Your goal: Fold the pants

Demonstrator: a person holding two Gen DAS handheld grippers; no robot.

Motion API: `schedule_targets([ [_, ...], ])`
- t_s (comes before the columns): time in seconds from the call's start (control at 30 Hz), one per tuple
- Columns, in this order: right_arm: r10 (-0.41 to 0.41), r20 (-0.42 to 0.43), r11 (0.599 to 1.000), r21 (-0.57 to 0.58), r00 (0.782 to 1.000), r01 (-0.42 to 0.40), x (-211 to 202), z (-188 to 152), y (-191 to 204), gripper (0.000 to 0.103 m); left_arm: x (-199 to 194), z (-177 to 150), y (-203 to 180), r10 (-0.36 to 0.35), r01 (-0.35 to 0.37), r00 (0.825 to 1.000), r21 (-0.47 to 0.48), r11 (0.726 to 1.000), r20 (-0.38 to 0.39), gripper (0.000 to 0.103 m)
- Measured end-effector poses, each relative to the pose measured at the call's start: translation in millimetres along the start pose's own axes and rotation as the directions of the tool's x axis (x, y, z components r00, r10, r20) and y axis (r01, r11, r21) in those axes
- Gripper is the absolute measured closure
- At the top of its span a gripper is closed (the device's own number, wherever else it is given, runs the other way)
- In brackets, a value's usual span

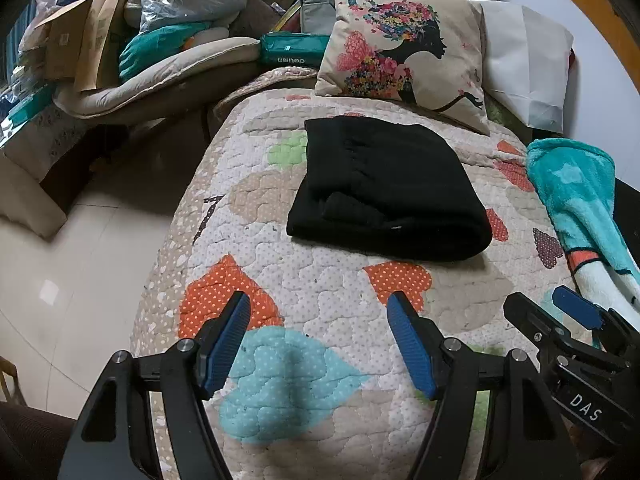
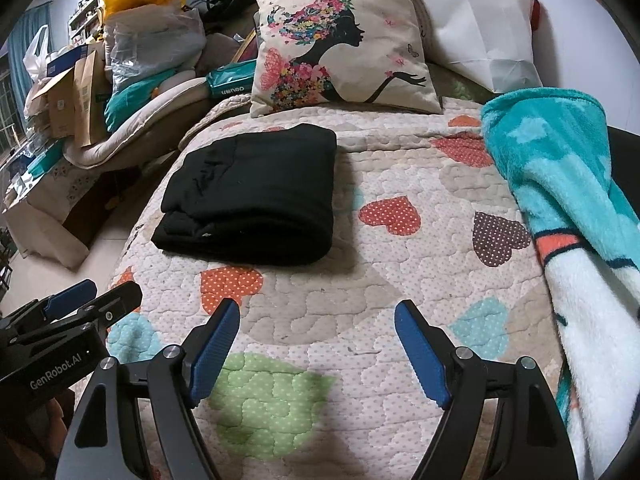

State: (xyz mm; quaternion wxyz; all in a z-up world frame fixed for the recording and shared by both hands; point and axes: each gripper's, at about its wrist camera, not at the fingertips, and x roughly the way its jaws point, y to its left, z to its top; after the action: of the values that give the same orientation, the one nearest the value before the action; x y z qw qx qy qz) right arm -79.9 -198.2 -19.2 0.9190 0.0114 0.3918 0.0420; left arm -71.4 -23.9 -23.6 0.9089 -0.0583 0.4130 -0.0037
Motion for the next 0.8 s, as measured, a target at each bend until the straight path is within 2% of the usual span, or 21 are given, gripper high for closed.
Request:
schedule_targets([
  [0.6, -0.001, -0.011, 1.0, 0.001, 1.0, 0.001, 3.1, -3.4, -0.3, 0.018, 1.2, 0.7, 0.7, -0.001, 0.001, 1.0, 0.004, 1.0, -0.001, 0.033],
  [0.7, 0.0, -0.011, 1.0, 0.001, 1.0, 0.0, 3.3, -3.2, -0.5, 0.018, -2.3, 1.0, -0.8, 0.033, -0.034, 0.999, 0.016, 0.999, 0.024, 0.033],
  [0.8, 0.0, -0.01, 1.0, 0.001, 1.0, 0.0, 3.2, -2.9, -0.6, 0.018, -12.7, 4.4, -1.7, 0.081, -0.083, 0.993, 0.027, 0.996, 0.085, 0.033],
])
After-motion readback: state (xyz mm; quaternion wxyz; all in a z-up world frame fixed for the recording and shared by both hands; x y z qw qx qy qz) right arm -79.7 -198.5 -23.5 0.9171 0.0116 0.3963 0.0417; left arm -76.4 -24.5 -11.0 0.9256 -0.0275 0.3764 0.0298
